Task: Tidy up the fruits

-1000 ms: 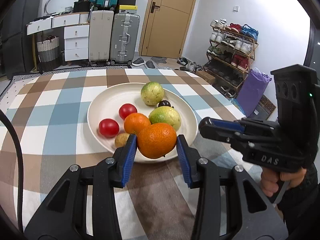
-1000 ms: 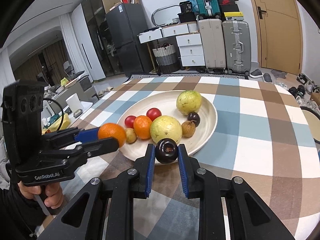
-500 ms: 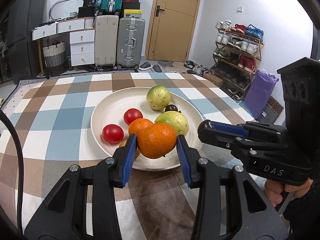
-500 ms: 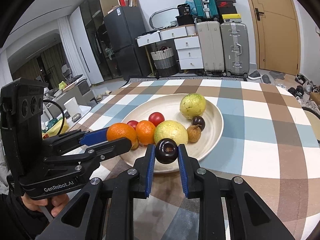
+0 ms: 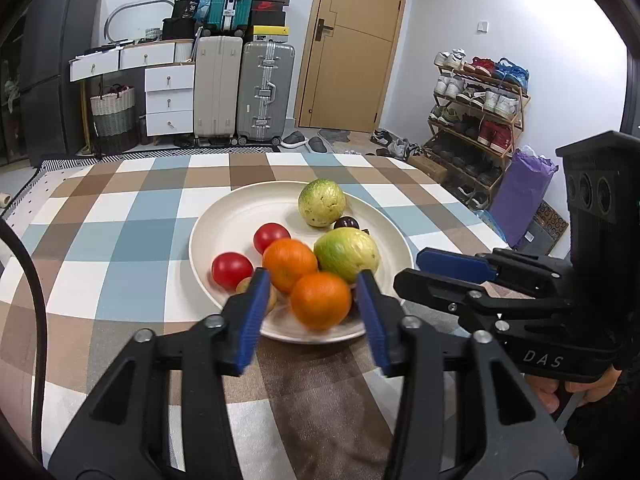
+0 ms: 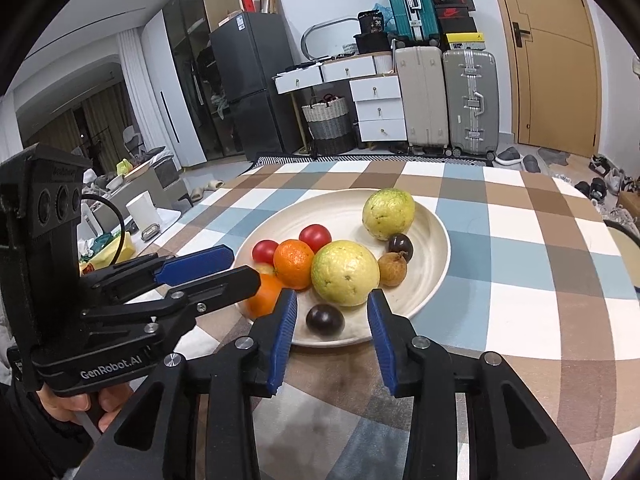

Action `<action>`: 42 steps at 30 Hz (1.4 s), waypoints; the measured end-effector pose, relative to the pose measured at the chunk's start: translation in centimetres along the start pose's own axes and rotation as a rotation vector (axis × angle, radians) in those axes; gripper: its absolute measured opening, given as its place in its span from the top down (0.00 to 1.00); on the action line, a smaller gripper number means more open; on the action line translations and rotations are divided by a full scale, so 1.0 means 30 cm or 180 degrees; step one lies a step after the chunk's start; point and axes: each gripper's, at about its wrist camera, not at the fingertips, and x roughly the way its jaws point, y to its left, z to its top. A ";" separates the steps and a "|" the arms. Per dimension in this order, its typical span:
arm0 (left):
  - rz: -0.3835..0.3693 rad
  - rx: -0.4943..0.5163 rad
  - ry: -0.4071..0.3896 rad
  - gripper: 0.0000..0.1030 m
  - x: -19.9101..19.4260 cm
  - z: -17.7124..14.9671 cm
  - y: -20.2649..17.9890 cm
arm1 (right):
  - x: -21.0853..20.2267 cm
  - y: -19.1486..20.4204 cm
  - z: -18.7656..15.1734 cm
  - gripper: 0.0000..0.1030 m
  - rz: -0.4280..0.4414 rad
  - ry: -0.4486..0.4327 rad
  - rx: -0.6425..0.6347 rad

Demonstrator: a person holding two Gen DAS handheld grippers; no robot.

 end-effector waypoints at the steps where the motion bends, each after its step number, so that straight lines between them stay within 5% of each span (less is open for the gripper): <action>1: 0.0019 -0.0003 -0.0004 0.49 -0.003 -0.001 0.002 | -0.002 0.002 0.000 0.60 -0.0027 -0.0005 -0.0023; 5: 0.0132 0.0009 -0.0085 0.24 -0.026 -0.007 0.011 | -0.017 0.002 0.000 0.47 -0.0033 -0.0059 -0.0032; 11: 0.0255 -0.0094 -0.0138 0.14 -0.056 -0.011 0.053 | -0.029 -0.009 0.000 0.17 -0.0065 -0.0144 -0.0005; 14: 0.0360 -0.0131 -0.0150 0.01 -0.067 -0.016 0.067 | -0.034 -0.012 0.000 0.12 -0.0097 -0.0161 0.0003; 19: 0.0427 -0.0143 -0.0200 0.01 -0.085 -0.018 0.082 | -0.056 -0.017 -0.001 0.01 -0.0141 -0.0270 0.0011; 42: 0.0452 -0.0110 -0.0200 0.01 -0.101 -0.027 0.082 | -0.093 -0.018 -0.002 0.00 -0.0177 -0.0445 0.0002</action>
